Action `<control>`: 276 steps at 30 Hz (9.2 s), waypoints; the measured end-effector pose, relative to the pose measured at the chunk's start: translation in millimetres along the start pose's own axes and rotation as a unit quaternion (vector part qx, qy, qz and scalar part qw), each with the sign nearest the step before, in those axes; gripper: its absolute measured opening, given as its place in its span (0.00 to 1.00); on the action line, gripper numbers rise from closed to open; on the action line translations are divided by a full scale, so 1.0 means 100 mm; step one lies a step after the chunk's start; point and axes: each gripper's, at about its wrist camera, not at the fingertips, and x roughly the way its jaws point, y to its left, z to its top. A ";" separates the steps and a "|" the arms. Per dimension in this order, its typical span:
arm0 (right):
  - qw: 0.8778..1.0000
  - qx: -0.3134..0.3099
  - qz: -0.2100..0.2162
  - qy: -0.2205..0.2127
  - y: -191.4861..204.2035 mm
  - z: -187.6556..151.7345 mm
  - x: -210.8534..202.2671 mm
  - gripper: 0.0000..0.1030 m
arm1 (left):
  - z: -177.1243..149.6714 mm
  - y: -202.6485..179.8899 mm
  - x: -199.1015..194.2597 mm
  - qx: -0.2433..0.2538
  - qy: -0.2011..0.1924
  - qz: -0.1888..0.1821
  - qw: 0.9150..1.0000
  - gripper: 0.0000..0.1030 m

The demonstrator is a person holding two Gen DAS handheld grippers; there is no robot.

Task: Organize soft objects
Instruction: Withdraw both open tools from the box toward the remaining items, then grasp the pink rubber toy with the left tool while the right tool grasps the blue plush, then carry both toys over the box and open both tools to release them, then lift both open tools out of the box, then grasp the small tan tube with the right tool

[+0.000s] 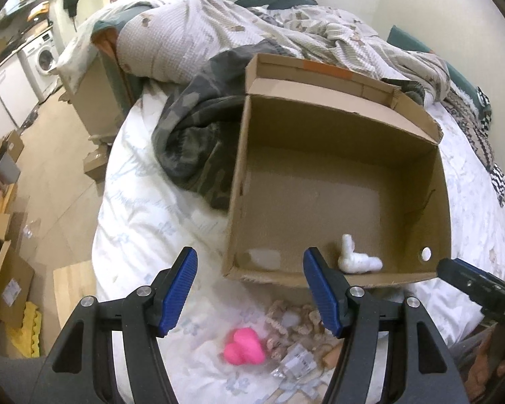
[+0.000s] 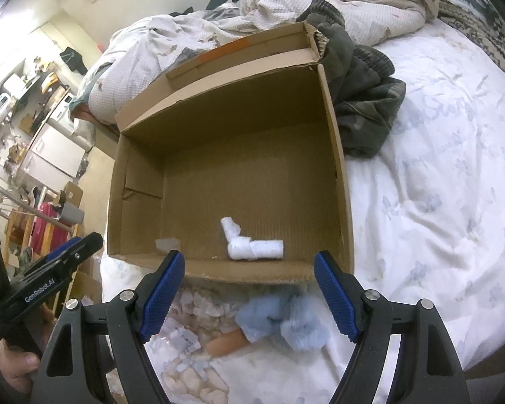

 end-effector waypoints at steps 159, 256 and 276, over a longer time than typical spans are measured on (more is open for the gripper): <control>0.998 -0.052 0.019 0.030 0.14 0.42 0.55 0.23 | 0.43 -0.50 0.55 0.049 0.017 0.006 0.999 0.37; 0.997 0.014 -0.011 0.081 -0.18 -0.38 0.42 1.00 | -0.66 -0.55 0.43 0.087 0.206 -0.122 0.967 0.02; 0.968 -0.102 -0.001 0.230 0.48 -0.72 1.20 0.57 | -0.32 0.05 0.19 0.028 0.133 -0.055 0.989 0.02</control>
